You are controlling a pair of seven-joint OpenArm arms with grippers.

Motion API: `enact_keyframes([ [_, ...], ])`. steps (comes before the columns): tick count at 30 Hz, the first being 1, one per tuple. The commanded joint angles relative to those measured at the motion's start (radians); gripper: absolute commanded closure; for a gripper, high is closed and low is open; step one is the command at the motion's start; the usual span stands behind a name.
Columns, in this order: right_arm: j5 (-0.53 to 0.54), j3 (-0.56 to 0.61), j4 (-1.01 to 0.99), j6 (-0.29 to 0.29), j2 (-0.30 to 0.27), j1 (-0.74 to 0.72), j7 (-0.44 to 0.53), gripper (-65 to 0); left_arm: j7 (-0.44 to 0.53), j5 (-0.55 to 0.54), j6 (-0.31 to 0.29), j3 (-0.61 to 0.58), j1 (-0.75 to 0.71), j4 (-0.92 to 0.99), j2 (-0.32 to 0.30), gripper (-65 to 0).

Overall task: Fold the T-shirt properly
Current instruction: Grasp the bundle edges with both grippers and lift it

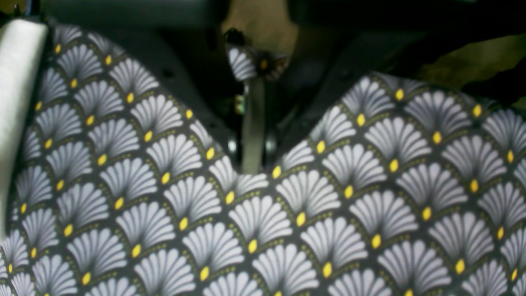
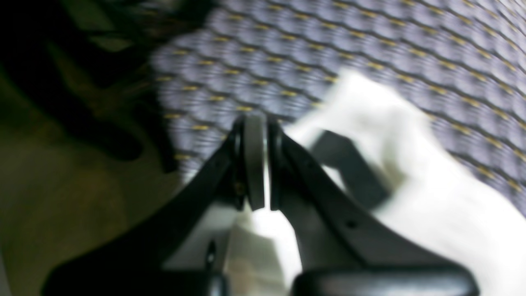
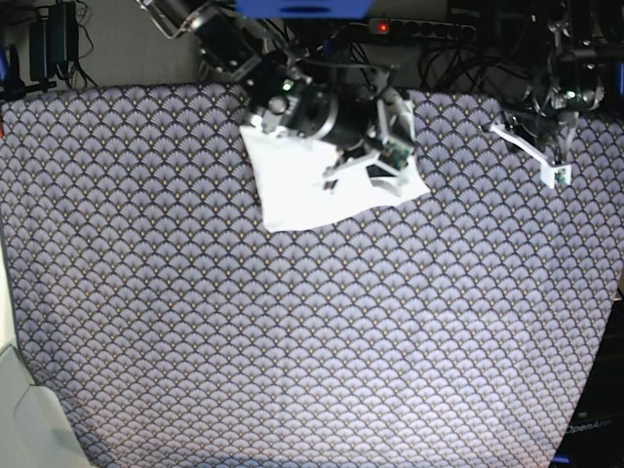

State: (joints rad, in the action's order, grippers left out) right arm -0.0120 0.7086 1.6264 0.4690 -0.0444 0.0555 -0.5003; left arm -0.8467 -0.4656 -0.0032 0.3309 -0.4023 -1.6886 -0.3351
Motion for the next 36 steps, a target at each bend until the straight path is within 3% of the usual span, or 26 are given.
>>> enact_keyframes([
  [1,0.011,-0.016,0.036,-0.008,-0.001,-0.012,0.028,0.0,0.011,-0.005,-0.001,0.006,-0.005,-0.015,-0.014,-0.5],
  [10,0.013,-0.043,-0.016,-0.008,-0.044,-0.059,0.032,0.0,0.013,-0.009,-0.001,0.006,-0.017,-0.012,-0.012,-0.5],
  [17,0.013,-0.04,-0.232,-0.008,0.011,-0.098,0.125,0.0,0.005,-0.005,-0.001,0.003,-0.019,-0.011,0.023,-0.5],
  [23,0.013,-0.04,-0.292,-0.006,0.044,-0.144,0.145,0.0,0.008,-0.005,0.001,-0.089,-0.017,-0.018,0.035,-0.5],
  [28,0.013,-0.043,-0.193,-0.006,0.034,-0.145,0.145,0.0,0.011,-0.005,0.006,-0.171,-0.017,-0.02,0.037,-0.5],
  [32,0.013,-0.048,-0.024,-0.006,-0.012,-0.093,0.157,0.0,0.013,-0.011,0.006,-0.204,-0.017,-0.02,0.037,-0.5],
  [36,0.013,-0.126,0.097,-0.008,-0.035,-0.029,0.164,0.0,0.013,-0.011,0.006,-0.24,-0.017,-0.037,0.038,-0.5],
])
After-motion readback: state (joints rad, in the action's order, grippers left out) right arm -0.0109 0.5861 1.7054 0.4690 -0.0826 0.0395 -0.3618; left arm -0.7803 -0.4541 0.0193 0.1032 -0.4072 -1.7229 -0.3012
